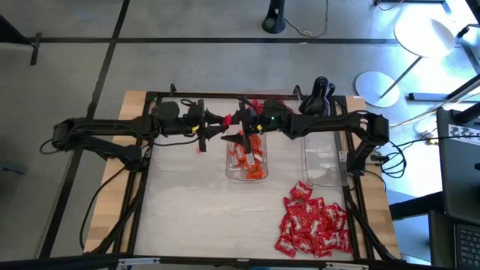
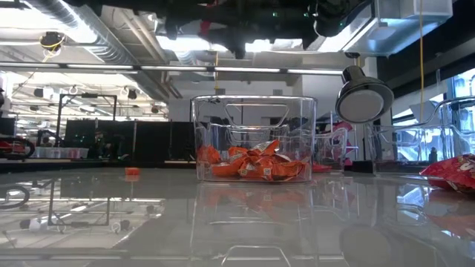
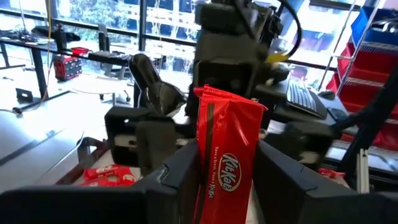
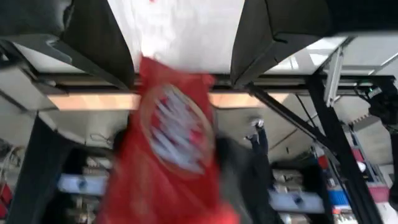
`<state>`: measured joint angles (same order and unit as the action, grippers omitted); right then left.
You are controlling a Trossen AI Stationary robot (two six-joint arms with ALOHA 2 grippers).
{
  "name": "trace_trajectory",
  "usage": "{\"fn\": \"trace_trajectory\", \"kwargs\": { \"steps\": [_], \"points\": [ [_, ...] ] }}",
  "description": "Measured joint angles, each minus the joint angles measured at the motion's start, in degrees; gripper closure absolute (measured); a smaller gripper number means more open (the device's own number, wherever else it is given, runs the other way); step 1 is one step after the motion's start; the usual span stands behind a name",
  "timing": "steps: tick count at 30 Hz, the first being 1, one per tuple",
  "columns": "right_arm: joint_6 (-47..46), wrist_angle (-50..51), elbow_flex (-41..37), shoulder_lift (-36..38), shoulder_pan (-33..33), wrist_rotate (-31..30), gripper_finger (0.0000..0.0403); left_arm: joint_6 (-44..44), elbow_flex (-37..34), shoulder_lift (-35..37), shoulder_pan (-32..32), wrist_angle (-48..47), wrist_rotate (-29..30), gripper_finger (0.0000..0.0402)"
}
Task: Sort candy
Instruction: Put the red chocolate into the top transparent bin
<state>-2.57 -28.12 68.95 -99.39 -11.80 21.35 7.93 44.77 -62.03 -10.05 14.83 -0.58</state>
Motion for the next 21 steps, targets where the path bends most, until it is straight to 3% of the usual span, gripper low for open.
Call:
{"fn": "trace_trajectory", "kwargs": {
  "steps": [9,12,18,21],
  "points": [
    [0.0,-4.0,0.0,0.0,2.0,-4.4,0.0146,-0.6,0.0,-0.6,0.0,0.9,0.8,0.0275],
    [0.0,-3.6,0.0,0.0,2.0,-4.4,0.0184,-0.5,0.0,-0.6,0.0,0.6,0.8,0.0274],
    [0.7,-3.0,0.0,0.1,2.0,-4.8,0.0302,-0.8,0.0,-0.6,0.0,0.5,0.5,0.0274],
    [2.1,-0.8,0.0,0.7,2.0,-5.4,0.0311,-0.9,0.0,-0.3,-0.8,0.2,0.4,0.0274]
  ]
}}
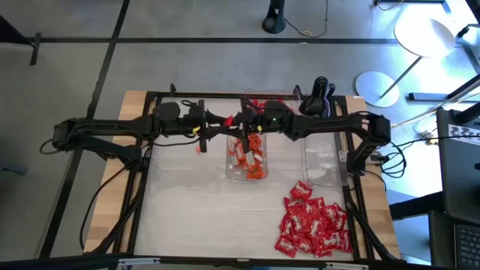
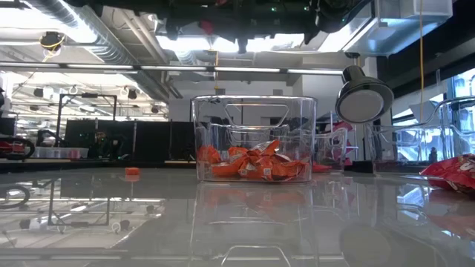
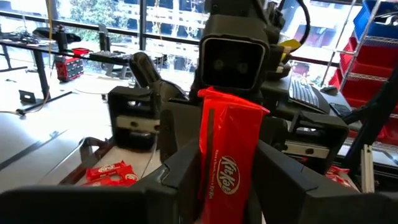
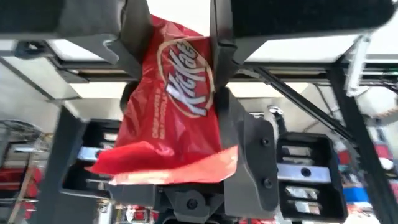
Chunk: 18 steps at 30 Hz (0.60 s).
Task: Sort candy
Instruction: Put the red chocolate into the top transparent bin
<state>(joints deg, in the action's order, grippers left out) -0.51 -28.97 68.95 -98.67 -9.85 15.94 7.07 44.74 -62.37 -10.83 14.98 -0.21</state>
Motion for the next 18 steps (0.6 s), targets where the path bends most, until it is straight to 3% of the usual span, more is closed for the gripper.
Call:
{"fn": "trace_trajectory", "kwargs": {
  "steps": [7,18],
  "points": [
    [4.0,8.9,0.0,5.5,-1.1,-4.5,0.0322,-0.3,0.0,2.6,-2.6,-3.0,0.7,0.0274],
    [11.8,39.0,0.0,16.4,-10.1,-16.4,0.0336,-1.4,0.0,5.3,-4.9,-17.0,0.8,0.0274]
  ]
}}
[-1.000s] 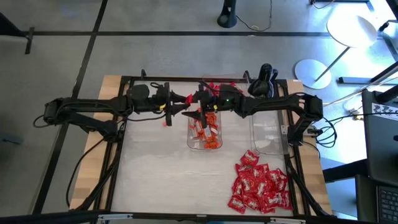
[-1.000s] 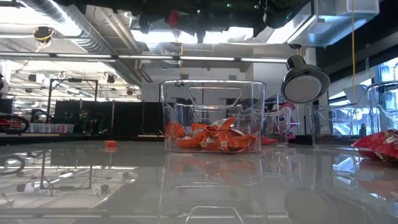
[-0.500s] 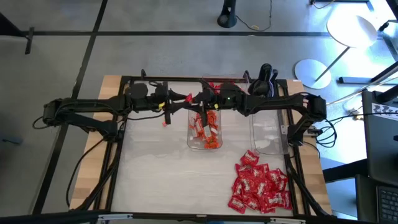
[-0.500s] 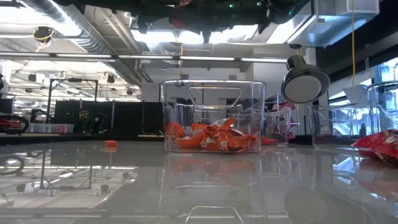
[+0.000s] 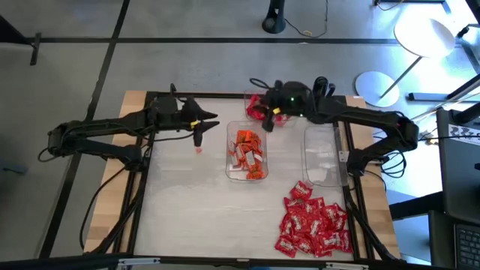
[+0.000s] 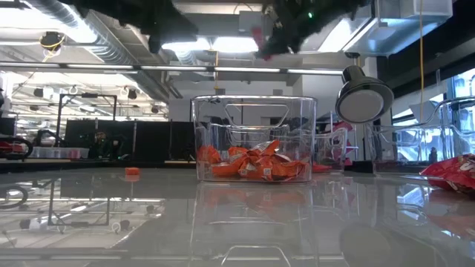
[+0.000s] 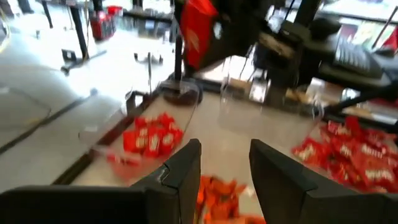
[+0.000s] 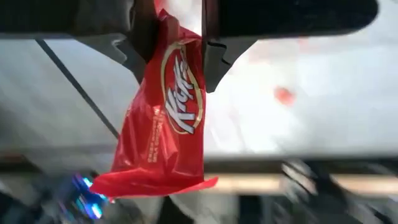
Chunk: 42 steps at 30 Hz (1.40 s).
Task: Sort candy
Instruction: Put the red chocolate into the top transparent bin, then put the red candy pack into the bottom right transparent bin
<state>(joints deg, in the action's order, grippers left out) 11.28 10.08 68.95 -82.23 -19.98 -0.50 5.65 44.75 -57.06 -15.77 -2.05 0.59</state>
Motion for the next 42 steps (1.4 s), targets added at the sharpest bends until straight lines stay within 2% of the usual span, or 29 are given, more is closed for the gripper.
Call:
{"fn": "trace_trajectory", "kwargs": {
  "steps": [5,10,21,24,27,29,33,38,42],
  "points": [
    [0.1,7.8,-0.1,-1.7,-6.3,-4.3,0.0328,3.2,-0.8,-0.2,0.3,-5.7,-0.1,0.0274],
    [-0.4,11.0,-0.1,-5.7,-10.3,-4.2,0.0326,8.6,-3.7,-0.2,0.7,-6.7,0.7,0.0274],
    [-3.0,8.8,0.0,-11.3,-12.4,-5.0,0.0320,13.9,-8.6,-0.2,3.1,-7.2,2.0,0.0274],
    [-3.5,9.7,0.0,-11.6,-12.4,-5.4,0.0289,13.6,-8.6,-0.2,3.1,-6.5,2.0,0.0274],
    [-4.9,9.5,0.0,-11.6,-12.0,-5.9,0.0229,13.5,-8.6,-0.1,3.1,-5.8,2.0,0.0274],
    [-5.2,9.4,0.0,-11.6,-11.4,-8.5,0.0185,13.5,-8.6,-0.1,3.1,-6.0,2.0,0.0274],
    [-2.7,10.9,0.0,-11.1,-10.6,-11.1,0.0116,13.6,-8.6,-0.1,3.1,-7.5,2.0,0.0274],
    [-3.7,20.8,3.4,-8.6,-8.1,-9.7,0.0075,15.9,-9.6,-0.1,3.9,-8.9,2.0,0.0274],
    [-5.5,27.8,4.9,-4.5,-4.2,-2.3,0.0071,18.4,-11.9,-0.1,5.9,-6.2,2.1,0.0274]
  ]
}}
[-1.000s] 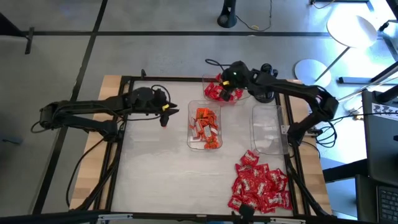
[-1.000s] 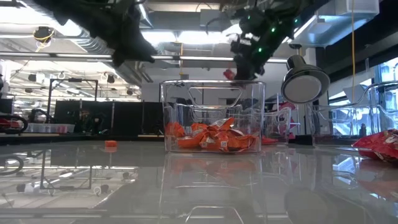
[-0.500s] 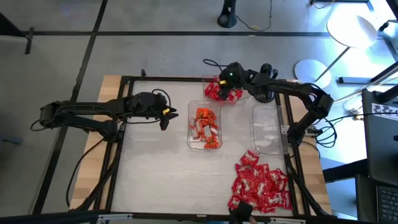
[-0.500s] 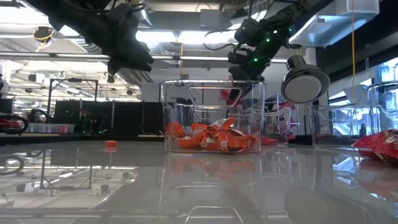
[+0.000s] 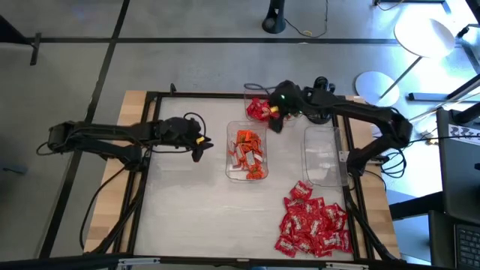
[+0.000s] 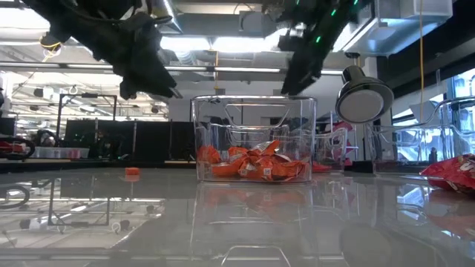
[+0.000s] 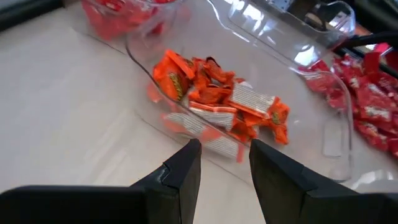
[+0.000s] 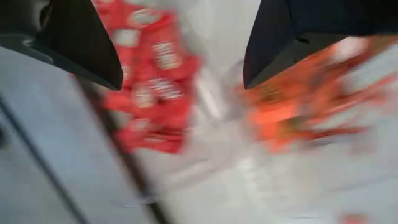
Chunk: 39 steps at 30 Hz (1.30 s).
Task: Sort candy
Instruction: Put the red candy pack into the bottom right transparent bin
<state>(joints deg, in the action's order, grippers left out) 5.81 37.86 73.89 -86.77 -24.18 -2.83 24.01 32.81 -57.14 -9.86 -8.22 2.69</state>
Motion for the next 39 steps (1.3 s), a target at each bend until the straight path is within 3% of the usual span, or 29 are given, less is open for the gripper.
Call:
{"fn": "trace_trajectory", "kwargs": {
  "steps": [5,10,16,22,29,39],
  "points": [
    [-6.2,11.4,0.0,5.0,8.0,5.3,0.0071,5.2,-2.9,0.0,3.9,4.7,1.8,0.0274],
    [-14.8,20.4,-1.4,6.1,19.8,6.5,0.0071,8.8,-4.9,0.0,8.2,7.4,4.7,0.0274],
    [-23.8,22.2,-6.8,6.1,33.7,6.7,0.0071,10.9,-5.2,0.0,12.7,7.7,9.0,0.0274],
    [-30.9,14.4,-13.4,6.1,44.4,6.4,0.0071,12.2,-5.2,0.0,15.6,7.8,11.6,0.0274],
    [-34.1,1.6,-21.1,6.0,52.2,3.2,0.0074,13.1,-5.2,0.0,16.5,7.8,13.7,0.0274],
    [-38.7,-13.8,-31.7,6.0,54.7,0.9,0.0155,13.7,-5.2,0.0,16.5,7.8,14.5,0.0274]
  ]
}}
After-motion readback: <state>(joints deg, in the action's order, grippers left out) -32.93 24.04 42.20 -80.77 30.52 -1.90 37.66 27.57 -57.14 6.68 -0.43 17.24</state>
